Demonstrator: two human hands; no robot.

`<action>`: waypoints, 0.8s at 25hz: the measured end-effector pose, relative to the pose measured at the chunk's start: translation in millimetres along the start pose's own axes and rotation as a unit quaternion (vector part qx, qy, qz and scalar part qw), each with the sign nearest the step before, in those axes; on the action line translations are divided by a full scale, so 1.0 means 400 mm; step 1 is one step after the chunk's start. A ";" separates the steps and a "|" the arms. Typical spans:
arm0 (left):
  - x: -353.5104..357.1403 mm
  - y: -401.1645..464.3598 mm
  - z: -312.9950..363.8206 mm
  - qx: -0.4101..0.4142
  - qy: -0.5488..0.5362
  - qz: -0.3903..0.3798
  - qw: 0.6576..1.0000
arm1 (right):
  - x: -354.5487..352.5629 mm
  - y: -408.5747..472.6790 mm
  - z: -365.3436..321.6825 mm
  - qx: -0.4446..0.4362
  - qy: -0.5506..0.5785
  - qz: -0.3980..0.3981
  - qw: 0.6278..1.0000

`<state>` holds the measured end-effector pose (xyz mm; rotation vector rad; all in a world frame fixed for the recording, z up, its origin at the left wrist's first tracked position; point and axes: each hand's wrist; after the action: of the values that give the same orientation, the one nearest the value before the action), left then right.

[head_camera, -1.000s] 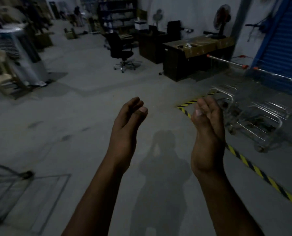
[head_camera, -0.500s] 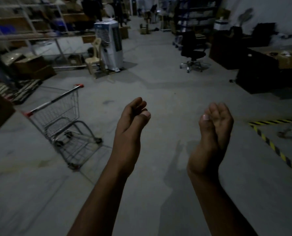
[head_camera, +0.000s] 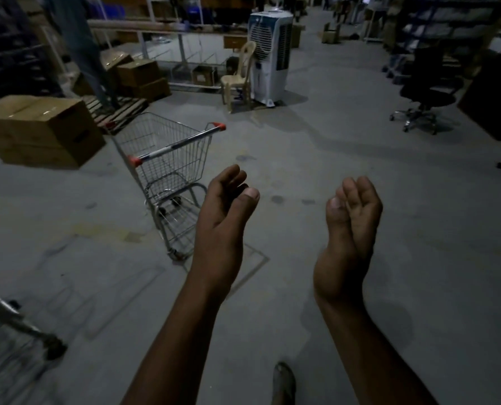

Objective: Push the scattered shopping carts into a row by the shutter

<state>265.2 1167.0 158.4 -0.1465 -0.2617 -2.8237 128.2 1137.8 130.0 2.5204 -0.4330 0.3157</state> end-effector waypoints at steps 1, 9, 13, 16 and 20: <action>-0.015 0.033 -0.020 0.004 0.015 0.013 1.000 | 0.023 0.013 0.033 -0.001 -0.007 -0.019 1.000; -0.099 0.423 -0.067 0.000 0.071 0.113 0.991 | 0.312 0.265 0.285 0.072 0.077 -0.145 0.984; -0.132 0.604 -0.110 0.004 0.106 0.150 0.983 | 0.441 0.402 0.417 0.079 0.087 -0.248 0.962; -0.164 0.702 -0.146 -0.014 0.135 0.173 0.976 | 0.524 0.466 0.505 0.089 0.087 -0.288 0.949; -0.237 0.878 -0.203 -0.022 0.169 0.211 0.963 | 0.648 0.538 0.639 0.086 0.048 -0.349 0.932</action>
<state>456.5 848.8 124.5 0.2424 -0.0768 -2.3775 321.0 762.2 106.3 2.6163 0.5533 0.1973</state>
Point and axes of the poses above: each hand's wrist, its own y-axis towards the middle knuckle, its own x-axis out of the palm, z = x × y, and after that the axes turned 7 degrees about -x, right-handed
